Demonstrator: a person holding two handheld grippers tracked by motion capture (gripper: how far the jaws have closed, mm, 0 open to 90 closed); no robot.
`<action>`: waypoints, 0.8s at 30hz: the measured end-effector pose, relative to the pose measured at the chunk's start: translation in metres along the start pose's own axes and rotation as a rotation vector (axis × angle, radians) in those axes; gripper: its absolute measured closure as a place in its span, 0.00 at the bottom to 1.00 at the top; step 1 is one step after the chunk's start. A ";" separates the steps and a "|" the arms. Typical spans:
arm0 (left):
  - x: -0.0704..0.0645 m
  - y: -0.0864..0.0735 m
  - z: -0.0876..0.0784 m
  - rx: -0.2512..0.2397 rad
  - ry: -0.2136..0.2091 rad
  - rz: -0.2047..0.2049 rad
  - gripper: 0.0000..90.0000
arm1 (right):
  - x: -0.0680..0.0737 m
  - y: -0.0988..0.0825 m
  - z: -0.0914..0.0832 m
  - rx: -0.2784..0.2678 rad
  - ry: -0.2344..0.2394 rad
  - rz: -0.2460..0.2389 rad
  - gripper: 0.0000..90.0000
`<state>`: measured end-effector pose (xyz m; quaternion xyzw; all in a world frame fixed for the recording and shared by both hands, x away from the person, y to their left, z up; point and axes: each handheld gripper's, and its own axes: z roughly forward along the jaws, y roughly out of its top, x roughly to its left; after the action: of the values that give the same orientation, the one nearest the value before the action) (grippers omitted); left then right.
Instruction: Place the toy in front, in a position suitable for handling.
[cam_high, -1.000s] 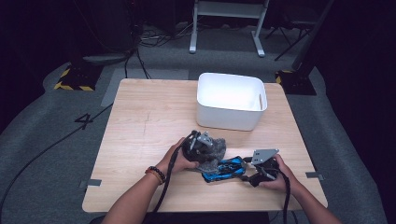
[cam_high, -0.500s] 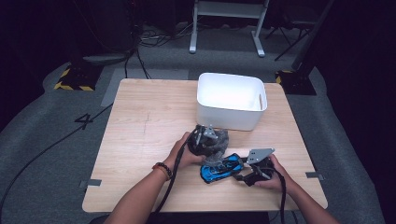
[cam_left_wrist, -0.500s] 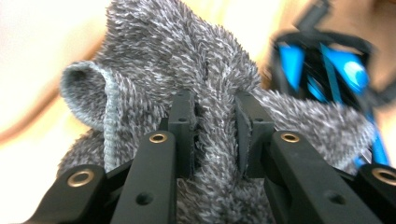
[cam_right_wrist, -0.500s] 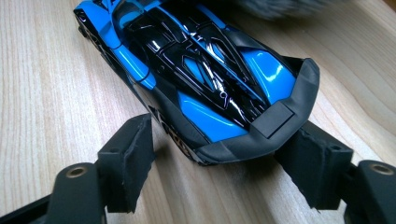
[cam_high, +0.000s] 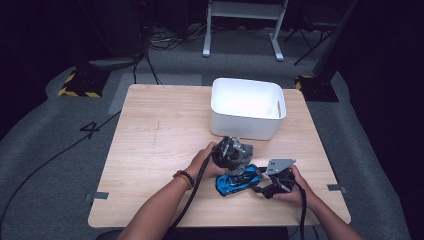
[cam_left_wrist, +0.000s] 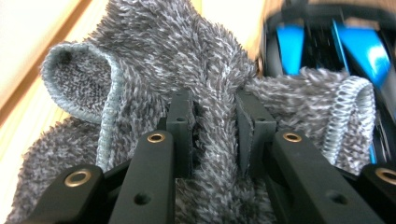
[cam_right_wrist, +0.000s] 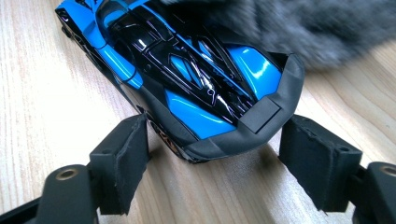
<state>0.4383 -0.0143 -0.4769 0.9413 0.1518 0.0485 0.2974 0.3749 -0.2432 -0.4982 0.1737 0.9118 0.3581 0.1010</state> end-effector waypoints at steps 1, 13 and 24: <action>0.000 -0.004 -0.003 0.005 0.000 -0.002 0.78 | 0.000 0.000 0.000 0.001 0.001 0.000 0.27; -0.005 -0.062 -0.043 0.010 -0.017 -0.049 0.77 | -0.005 -0.001 0.000 -0.004 -0.005 0.028 0.30; 0.002 -0.040 -0.037 -0.121 -0.017 -0.085 0.76 | 0.003 0.005 0.004 -0.010 0.011 -0.020 0.30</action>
<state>0.4230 0.0379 -0.4696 0.9147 0.1859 0.0370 0.3569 0.3742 -0.2362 -0.4984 0.1619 0.9122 0.3626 0.1008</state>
